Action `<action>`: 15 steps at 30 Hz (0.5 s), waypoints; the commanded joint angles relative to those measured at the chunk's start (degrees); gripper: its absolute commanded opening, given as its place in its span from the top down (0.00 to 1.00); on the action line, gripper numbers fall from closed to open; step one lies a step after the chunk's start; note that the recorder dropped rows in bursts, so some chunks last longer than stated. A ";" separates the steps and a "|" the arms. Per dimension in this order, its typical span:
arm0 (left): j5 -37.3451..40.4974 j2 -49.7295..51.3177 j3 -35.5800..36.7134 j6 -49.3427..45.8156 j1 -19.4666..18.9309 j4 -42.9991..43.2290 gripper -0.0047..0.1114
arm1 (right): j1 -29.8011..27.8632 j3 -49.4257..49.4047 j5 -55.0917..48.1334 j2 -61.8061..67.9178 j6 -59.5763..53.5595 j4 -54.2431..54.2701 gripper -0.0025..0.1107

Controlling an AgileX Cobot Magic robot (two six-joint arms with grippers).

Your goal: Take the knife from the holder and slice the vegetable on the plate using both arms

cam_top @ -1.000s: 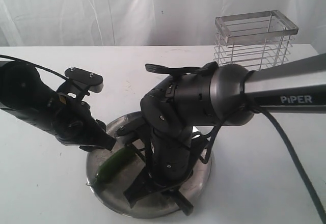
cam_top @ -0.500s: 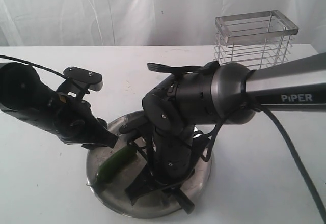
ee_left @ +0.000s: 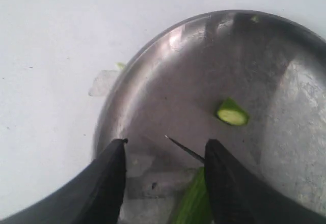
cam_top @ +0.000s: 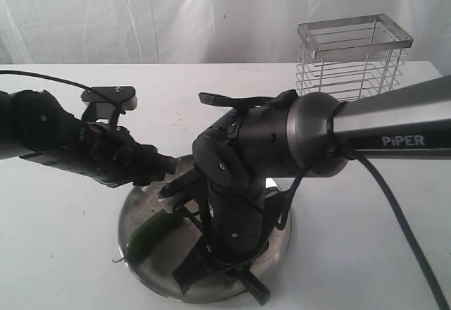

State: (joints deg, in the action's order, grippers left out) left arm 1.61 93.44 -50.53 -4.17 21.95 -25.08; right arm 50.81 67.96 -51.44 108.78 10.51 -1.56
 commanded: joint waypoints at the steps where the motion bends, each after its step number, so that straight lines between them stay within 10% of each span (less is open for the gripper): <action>1: 1.79 -2.55 -0.21 0.28 -3.15 0.09 0.51 | 0.07 0.00 0.37 -0.19 -1.28 0.07 0.98; 15: 4.67 -4.37 -0.21 -1.28 -6.58 0.32 0.51 | 0.07 0.00 0.46 -0.58 -1.28 -1.02 0.98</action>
State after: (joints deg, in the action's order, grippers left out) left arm 5.45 89.64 -50.53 -4.93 15.49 -24.48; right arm 50.81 67.96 -51.36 108.83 9.91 -1.91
